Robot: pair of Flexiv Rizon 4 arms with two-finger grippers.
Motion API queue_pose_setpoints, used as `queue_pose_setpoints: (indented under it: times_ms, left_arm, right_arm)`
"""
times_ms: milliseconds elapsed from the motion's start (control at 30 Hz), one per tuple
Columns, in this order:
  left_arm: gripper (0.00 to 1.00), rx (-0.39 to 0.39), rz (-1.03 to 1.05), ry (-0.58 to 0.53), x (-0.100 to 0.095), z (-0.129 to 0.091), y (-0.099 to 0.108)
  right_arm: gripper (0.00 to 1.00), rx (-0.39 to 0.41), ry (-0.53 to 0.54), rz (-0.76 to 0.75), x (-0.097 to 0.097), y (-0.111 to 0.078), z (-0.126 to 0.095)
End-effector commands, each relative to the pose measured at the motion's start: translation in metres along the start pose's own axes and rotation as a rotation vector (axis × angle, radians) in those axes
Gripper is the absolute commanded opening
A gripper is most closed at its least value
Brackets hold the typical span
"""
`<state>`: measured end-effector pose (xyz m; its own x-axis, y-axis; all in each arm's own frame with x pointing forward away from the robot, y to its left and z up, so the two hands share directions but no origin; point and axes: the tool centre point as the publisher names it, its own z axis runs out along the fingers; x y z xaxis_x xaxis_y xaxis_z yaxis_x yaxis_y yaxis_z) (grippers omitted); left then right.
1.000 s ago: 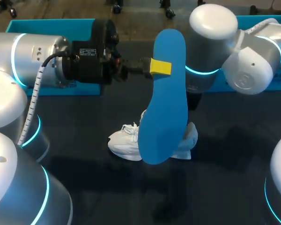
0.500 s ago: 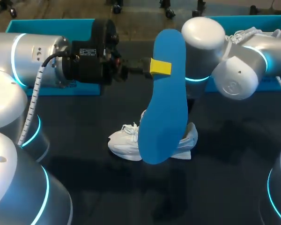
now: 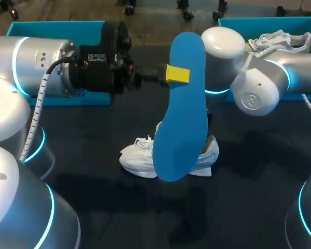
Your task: Take the shoe out of the shoebox, open the shoe tongue, remove and reinsert the insole, then place the shoe into the shoebox
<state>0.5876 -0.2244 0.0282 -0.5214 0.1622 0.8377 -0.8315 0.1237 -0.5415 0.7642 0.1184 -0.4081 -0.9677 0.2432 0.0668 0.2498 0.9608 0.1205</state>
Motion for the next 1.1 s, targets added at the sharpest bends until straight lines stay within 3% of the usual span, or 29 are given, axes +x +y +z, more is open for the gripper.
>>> queue_pose_setpoints:
  times_ms: [33,300,433,667,933,1100]
  left_arm:
    - [0.0,0.0,-0.001,0.0,0.0,0.0,0.001]
    - [0.0,0.0,-0.001,0.0,0.0,0.0,0.001]
    - [0.0,0.0,-0.001,0.0,0.0,0.0,0.001]
    - [0.0,0.0,-0.001,0.0,0.0,0.0,0.001]
    - [0.0,0.0,-0.001,0.0,0.0,0.0,0.001]
    - [0.0,0.0,-0.001,0.0,0.0,0.0,0.001]
  right_arm:
    - [0.0,0.013,0.016,0.006,-0.001,0.001,-0.002]
    - [0.0,-0.031,0.093,0.13,0.005,-0.007,-0.012]
    - [0.0,-0.045,0.193,0.257,0.011,-0.004,-0.026]
    - [0.0,-0.11,0.252,0.455,0.024,0.006,-0.043]
    - [0.0,-0.137,0.266,0.686,0.034,0.019,-0.045]
    - [0.0,-0.16,0.235,0.895,0.055,0.024,-0.05]
